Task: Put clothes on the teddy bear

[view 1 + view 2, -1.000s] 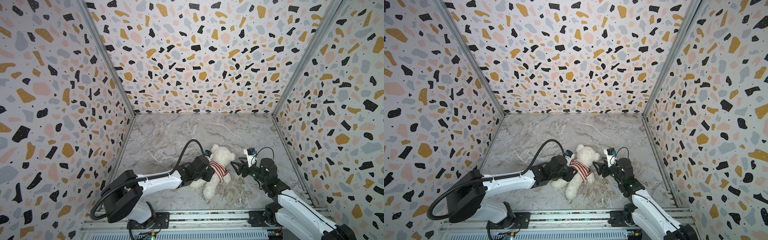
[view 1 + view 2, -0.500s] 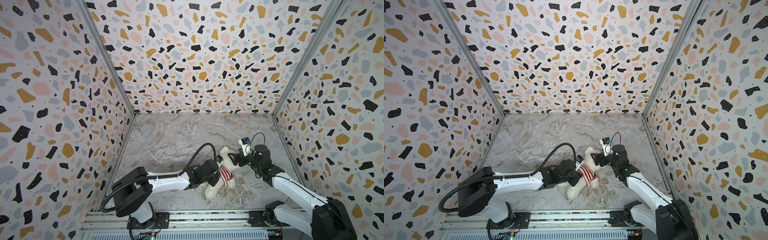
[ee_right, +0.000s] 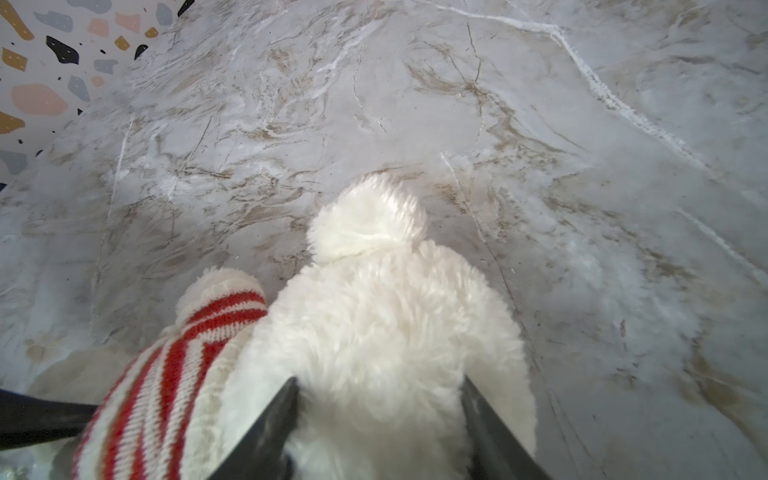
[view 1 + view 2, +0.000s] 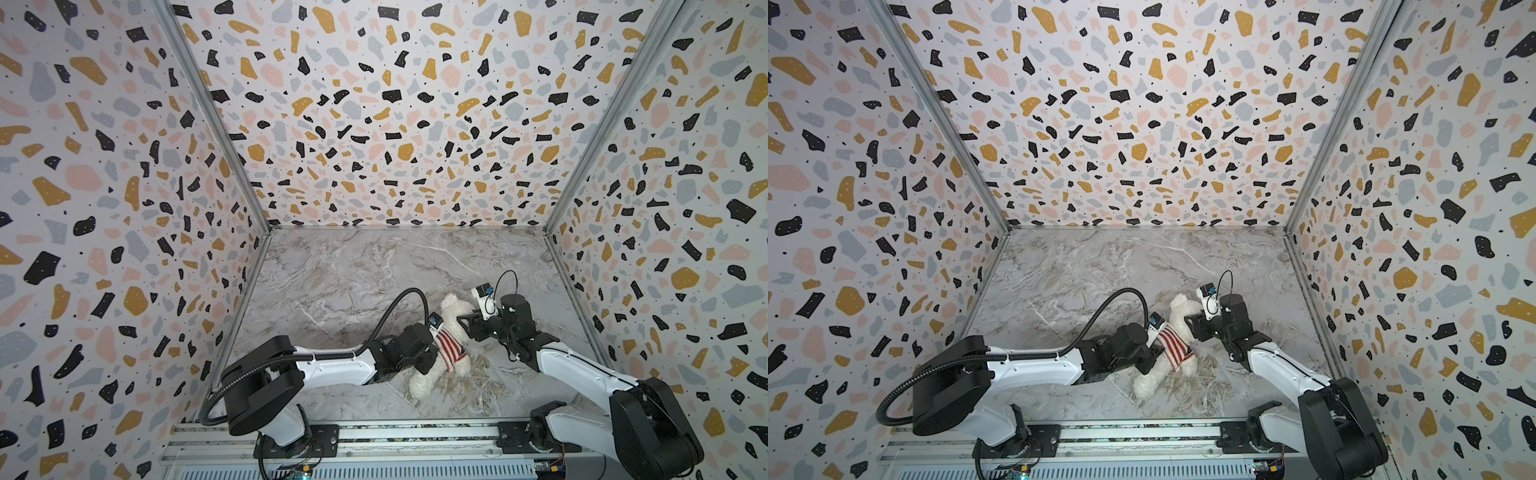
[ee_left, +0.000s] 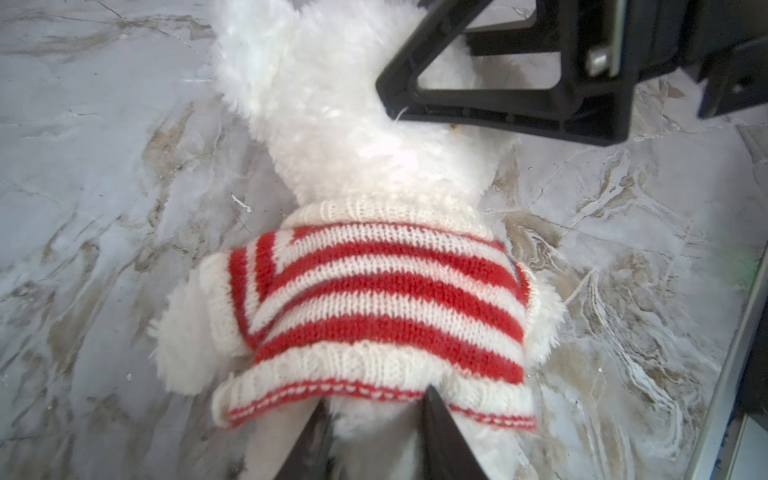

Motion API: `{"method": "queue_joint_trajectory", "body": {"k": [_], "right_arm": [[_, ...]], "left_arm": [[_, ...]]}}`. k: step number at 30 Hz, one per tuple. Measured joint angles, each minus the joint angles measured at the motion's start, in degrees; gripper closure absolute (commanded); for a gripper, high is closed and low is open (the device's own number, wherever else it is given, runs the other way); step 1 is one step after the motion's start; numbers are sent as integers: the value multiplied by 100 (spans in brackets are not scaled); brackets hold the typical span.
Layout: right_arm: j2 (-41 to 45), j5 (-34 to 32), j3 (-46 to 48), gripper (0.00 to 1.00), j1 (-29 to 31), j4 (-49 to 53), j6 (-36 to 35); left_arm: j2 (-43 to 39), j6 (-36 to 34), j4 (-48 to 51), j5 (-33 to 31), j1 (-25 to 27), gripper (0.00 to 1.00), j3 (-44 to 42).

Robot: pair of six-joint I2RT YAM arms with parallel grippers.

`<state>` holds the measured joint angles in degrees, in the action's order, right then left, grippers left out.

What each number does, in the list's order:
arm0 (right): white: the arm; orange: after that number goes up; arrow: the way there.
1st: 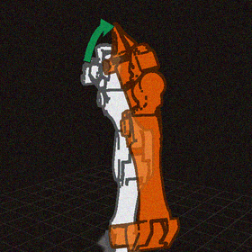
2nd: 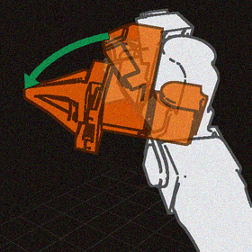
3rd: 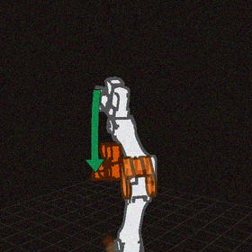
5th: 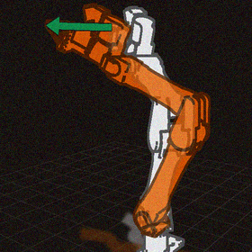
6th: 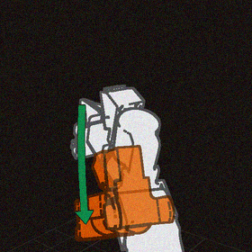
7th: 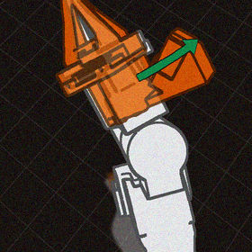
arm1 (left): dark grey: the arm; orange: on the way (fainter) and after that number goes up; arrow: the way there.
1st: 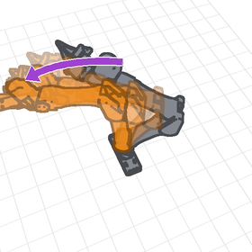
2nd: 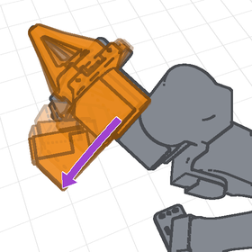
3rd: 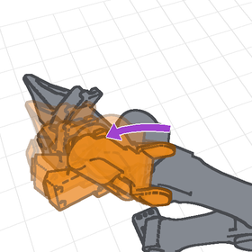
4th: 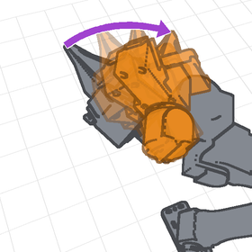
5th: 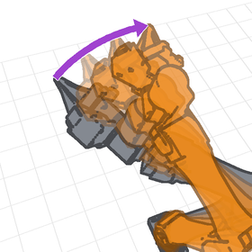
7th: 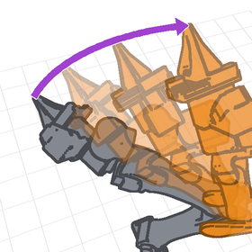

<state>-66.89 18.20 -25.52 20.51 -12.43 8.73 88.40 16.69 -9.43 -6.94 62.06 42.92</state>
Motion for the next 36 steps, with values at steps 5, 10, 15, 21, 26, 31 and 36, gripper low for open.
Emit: {"method": "queue_joint_trajectory", "body": {"k": [5,10,15,21,26,31,36], "right_arm": [[151,-13,42,60,2,-9,138],[264,-46,350,61,85,-280,444],[542,-306,673,62,380,-413,778],[894,-496,907,63,627,-518,1204],[951,-758,940,65,1110,-518,1517],[1392,-1056,953,50,1727,-302,1821],[2260,-1346,994,22,1823,227,1978]], "left_arm": [[0,2,-24,-133,-15,66,-4],[0,-11,-24,-92,-256,64,-13],[-44,-131,44,-107,-562,61,-26],[-203,-321,216,-262,-671,58,-24],[-354,-337,271,-256,-866,57,-24],[-625,-201,365,-192,-962,57,-39],[-1051,48,433,48,-1075,60,-249]]}}
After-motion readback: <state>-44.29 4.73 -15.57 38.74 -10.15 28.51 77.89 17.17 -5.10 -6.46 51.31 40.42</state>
